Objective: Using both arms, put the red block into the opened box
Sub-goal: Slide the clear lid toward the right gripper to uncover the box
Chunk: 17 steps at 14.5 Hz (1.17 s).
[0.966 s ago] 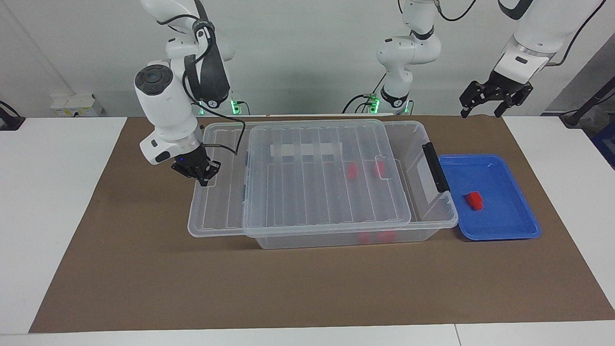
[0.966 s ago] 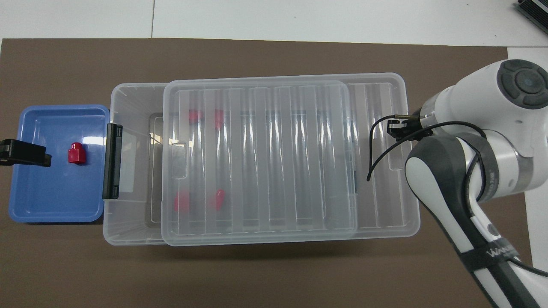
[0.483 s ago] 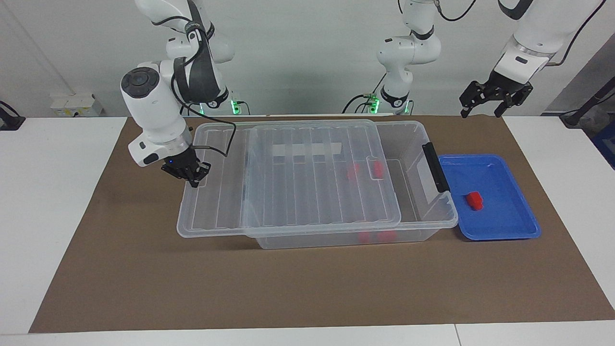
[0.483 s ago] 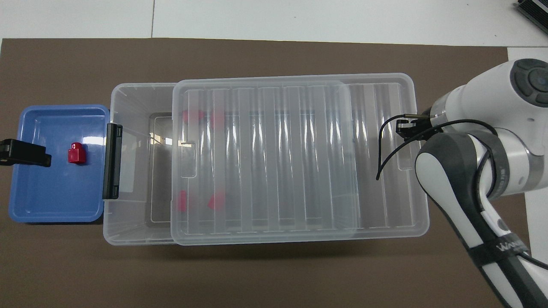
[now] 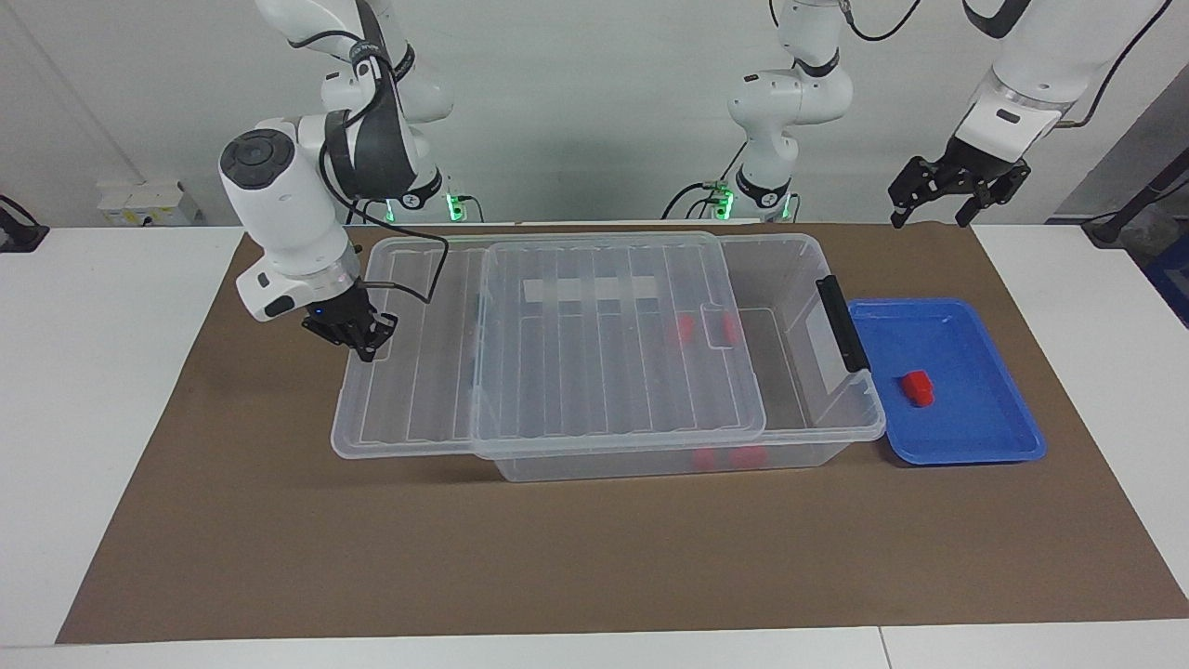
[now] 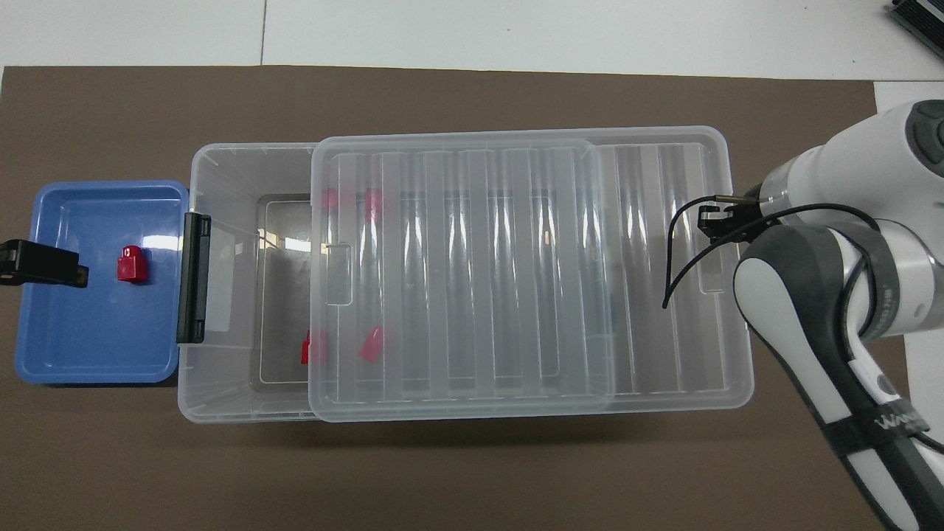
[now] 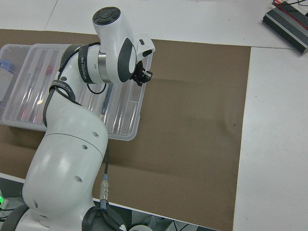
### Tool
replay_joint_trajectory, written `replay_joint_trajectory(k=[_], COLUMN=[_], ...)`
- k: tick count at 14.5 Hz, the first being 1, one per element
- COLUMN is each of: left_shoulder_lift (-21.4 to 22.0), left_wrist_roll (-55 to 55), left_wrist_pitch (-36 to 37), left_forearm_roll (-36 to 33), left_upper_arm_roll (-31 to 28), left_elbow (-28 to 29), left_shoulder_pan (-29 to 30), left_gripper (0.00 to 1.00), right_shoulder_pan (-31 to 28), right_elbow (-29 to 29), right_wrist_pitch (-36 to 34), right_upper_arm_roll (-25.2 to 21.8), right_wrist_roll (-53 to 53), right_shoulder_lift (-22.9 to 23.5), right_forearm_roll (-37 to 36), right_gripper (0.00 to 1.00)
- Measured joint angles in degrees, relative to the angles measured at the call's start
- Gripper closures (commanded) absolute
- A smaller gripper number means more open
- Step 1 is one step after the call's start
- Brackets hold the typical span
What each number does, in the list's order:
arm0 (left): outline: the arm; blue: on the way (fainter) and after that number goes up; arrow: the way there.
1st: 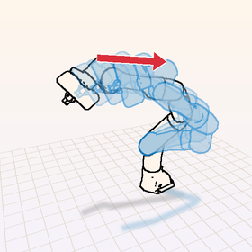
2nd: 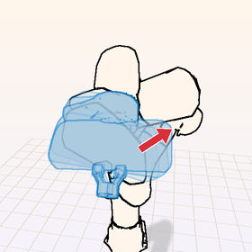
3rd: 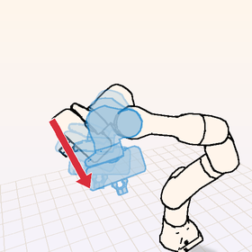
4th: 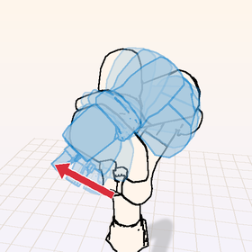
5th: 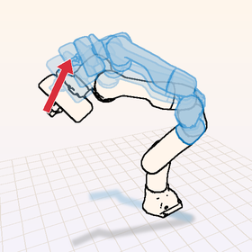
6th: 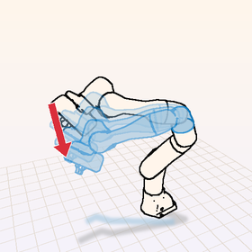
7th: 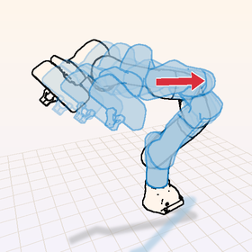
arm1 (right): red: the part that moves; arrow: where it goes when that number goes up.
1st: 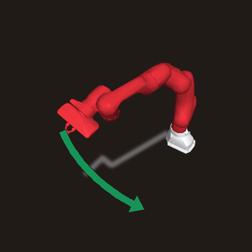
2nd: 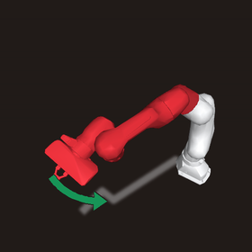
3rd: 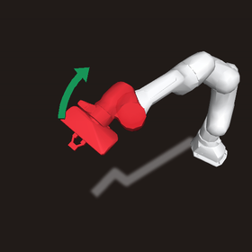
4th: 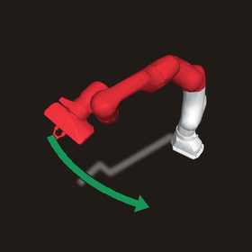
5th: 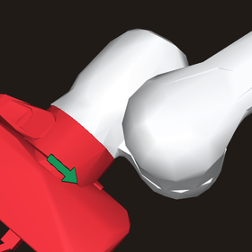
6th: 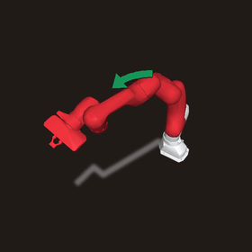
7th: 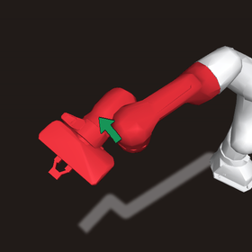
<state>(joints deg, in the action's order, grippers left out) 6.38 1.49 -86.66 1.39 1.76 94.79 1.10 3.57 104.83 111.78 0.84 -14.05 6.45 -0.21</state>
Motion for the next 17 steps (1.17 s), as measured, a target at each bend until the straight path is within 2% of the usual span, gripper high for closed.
replay_joint_trajectory(k=[10,17], left_shoulder_lift=[0.0,0.0], left_wrist_roll=[0.0,0.0], left_wrist_pitch=[0.0,0.0], left_forearm_roll=[0.0,0.0], left_upper_arm_roll=[0.0,0.0], left_elbow=[0.0,0.0], left_shoulder_pan=[0.0,0.0], left_gripper=[0.0,0.0], right_shoulder_pan=[-3.2,-3.3], right_elbow=[0.1,0.0], right_wrist_pitch=[-0.1,-0.6], right_upper_arm_roll=[-0.1,-0.1], right_wrist_roll=[3.1,3.1], right_shoulder_lift=[0.0,-0.2], right_forearm_roll=[0.0,-0.1], right_gripper=[1.0,1.0])
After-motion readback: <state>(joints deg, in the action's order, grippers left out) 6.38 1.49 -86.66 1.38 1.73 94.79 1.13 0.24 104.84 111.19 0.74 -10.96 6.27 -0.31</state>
